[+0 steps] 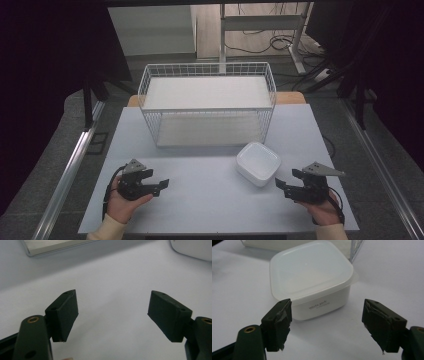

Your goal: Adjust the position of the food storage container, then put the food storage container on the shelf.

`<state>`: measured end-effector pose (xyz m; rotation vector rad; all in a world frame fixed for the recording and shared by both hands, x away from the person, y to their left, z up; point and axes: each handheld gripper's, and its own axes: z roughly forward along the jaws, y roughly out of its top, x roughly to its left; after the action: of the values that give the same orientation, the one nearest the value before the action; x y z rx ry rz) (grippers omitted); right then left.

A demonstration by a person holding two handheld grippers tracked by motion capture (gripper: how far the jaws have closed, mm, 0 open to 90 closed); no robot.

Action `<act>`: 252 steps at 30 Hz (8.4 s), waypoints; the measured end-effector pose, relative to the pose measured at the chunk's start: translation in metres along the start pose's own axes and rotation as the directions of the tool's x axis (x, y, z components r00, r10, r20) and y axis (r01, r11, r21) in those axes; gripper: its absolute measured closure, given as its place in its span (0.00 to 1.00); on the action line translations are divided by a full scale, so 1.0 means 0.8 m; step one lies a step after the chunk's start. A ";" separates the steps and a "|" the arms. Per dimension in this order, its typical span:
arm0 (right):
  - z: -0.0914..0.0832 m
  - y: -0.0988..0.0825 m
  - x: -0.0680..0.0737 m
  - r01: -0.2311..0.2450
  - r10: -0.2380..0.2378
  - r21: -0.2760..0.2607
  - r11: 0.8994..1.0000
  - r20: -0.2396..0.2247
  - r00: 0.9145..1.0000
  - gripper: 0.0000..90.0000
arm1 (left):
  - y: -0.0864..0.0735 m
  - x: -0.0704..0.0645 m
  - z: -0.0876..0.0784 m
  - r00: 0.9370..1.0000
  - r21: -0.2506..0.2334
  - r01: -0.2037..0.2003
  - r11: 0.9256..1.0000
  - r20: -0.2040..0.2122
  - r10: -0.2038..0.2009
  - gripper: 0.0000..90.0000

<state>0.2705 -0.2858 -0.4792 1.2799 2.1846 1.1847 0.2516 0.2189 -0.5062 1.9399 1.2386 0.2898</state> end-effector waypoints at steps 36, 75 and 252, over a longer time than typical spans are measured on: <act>0.032 0.097 -0.029 -0.044 0.039 0.092 0.995 0.057 0.998 0.57 | 0.002 0.001 0.001 1.000 0.020 0.017 1.000 0.004 -0.018 0.27; 0.073 0.097 -0.040 0.054 -0.076 0.264 0.963 0.072 0.995 1.00 | 0.003 0.002 0.001 1.000 0.019 0.012 1.000 0.007 -0.012 0.27; 0.117 0.077 0.107 -0.088 0.118 0.118 0.989 -0.284 0.951 0.34 | 0.079 -0.038 0.061 0.956 0.063 0.163 0.985 0.235 -0.173 0.29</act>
<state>0.3189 -0.1537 -0.4757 1.3495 2.4411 1.3942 0.3058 0.1565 -0.4855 1.8292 1.2460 -0.0590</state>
